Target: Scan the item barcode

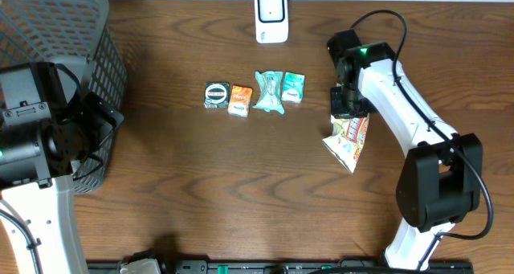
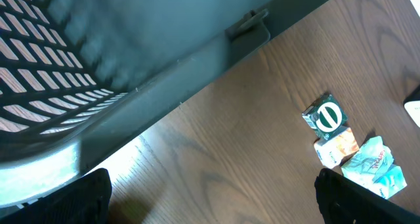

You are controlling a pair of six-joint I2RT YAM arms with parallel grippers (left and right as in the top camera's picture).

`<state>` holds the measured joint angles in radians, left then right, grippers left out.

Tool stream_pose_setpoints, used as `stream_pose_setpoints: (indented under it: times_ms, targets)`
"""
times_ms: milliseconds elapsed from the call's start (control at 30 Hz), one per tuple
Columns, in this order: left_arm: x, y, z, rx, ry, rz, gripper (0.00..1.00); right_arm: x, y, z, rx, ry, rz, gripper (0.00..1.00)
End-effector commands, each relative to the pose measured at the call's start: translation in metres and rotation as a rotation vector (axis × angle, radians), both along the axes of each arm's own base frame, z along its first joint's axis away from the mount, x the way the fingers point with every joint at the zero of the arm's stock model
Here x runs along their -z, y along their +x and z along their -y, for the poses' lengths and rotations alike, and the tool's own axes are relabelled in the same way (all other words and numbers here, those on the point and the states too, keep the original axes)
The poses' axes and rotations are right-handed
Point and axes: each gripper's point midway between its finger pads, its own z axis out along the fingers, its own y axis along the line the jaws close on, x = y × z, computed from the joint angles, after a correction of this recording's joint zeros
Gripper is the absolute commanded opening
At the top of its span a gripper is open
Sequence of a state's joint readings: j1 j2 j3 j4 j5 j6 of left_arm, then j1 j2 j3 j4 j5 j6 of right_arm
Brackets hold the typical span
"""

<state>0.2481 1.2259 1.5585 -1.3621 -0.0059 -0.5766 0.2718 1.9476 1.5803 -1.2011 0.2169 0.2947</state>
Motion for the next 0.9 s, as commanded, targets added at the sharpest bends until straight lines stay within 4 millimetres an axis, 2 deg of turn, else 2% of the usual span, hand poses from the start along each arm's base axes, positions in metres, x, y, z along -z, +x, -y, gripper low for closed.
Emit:
stream_pose_setpoints:
  times_ms: [0,33,267,433,567,667,800,867]
  targets:
    - [-0.004,-0.001,-0.002,-0.013,0.007,0.012,0.98,0.002,-0.01,0.012,0.003,-0.015,-0.038,0.04]
    - [-0.004,-0.001,-0.002,-0.013,0.007,0.012,0.98,0.005,-0.015,0.011,0.004,-0.007,-0.055,0.01]
    - [-0.004,-0.001,-0.002,-0.013,0.007,0.012,0.98,0.034,-0.023,-0.005,0.005,0.092,-0.074,0.01]
    - [-0.004,-0.001,-0.002,-0.013,0.007,0.012,0.98,0.06,-0.022,-0.033,-0.004,0.254,-0.049,0.01]
    - [-0.004,-0.001,-0.002,-0.013,0.007,0.012,0.98,0.074,-0.03,-0.039,-0.021,0.263,-0.054,0.01]
    - [-0.004,-0.001,-0.002,-0.013,0.007,0.012,0.97,0.065,-0.029,-0.036,-0.011,0.261,-0.063,0.01]
    - [-0.004,-0.001,-0.002,-0.013,0.007,0.012,0.98,0.021,-0.015,-0.039,-0.009,0.264,-0.058,0.01]
    - [-0.004,-0.001,-0.002,-0.013,0.007,0.012,0.97,0.006,-0.014,-0.041,-0.01,0.265,-0.067,0.02]
